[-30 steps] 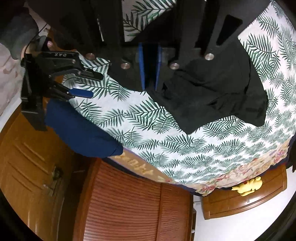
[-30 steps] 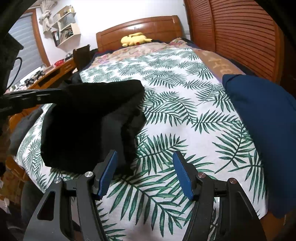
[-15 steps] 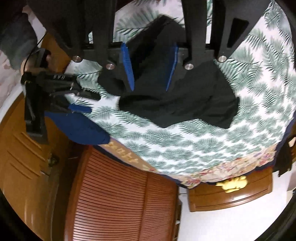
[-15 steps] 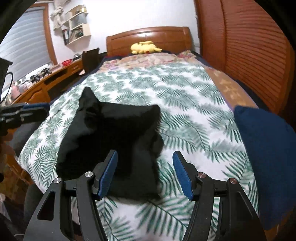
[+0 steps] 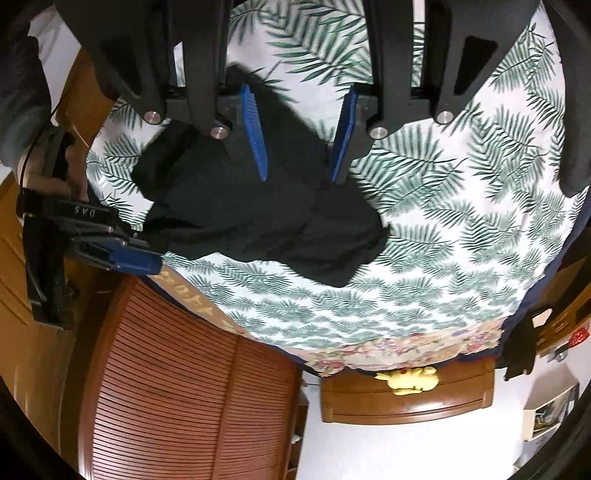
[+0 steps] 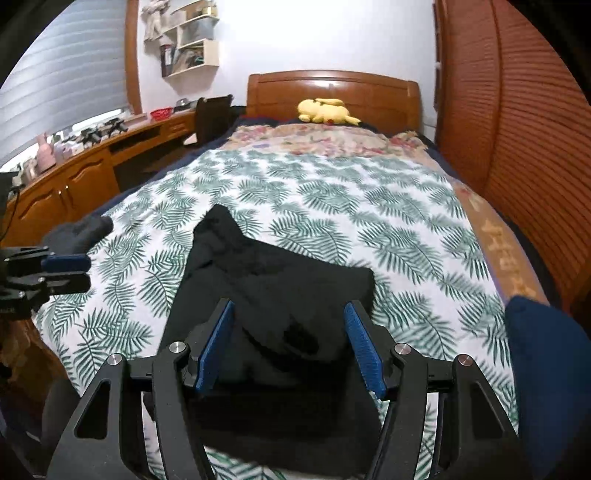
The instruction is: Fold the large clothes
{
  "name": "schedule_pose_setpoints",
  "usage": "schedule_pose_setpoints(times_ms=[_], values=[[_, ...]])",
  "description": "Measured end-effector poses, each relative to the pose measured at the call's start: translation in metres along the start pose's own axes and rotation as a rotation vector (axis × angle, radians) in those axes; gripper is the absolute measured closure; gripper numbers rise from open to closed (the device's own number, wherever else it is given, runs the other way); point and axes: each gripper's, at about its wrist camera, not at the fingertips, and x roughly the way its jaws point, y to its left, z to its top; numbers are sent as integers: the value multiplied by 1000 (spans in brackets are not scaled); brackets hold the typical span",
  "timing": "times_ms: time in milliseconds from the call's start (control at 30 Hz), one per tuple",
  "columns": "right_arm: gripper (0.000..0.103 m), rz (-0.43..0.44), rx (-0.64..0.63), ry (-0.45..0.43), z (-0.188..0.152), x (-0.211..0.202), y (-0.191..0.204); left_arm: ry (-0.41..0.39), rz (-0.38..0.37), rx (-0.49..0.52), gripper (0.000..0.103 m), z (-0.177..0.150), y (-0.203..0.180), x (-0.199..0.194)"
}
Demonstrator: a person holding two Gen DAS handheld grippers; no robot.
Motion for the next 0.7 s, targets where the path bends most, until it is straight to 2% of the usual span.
schedule_pose_setpoints(times_ms=[267, 500, 533, 567, 600, 633, 700], values=[[40, -9, -19, 73, 10, 33, 17, -8, 36, -37, 69, -19, 31, -18], [40, 24, 23, 153, 3, 52, 14, -13, 69, -39, 69, -33, 35, -40], [46, 26, 25, 162, 1, 53, 14, -16, 74, -40, 69, -37, 35, -46], [65, 27, 24, 171, -1, 54, 14, -19, 76, -40, 69, -39, 34, -51], [75, 28, 20, 179, -3, 53, 14, -23, 79, -40, 68, -43, 34, -56], [93, 25, 12, 188, -6, 51, 16, -26, 82, -40, 68, -45, 33, -60], [98, 44, 0, 189, -12, 43, 20, -33, 88, -40, 68, -51, 32, -70]])
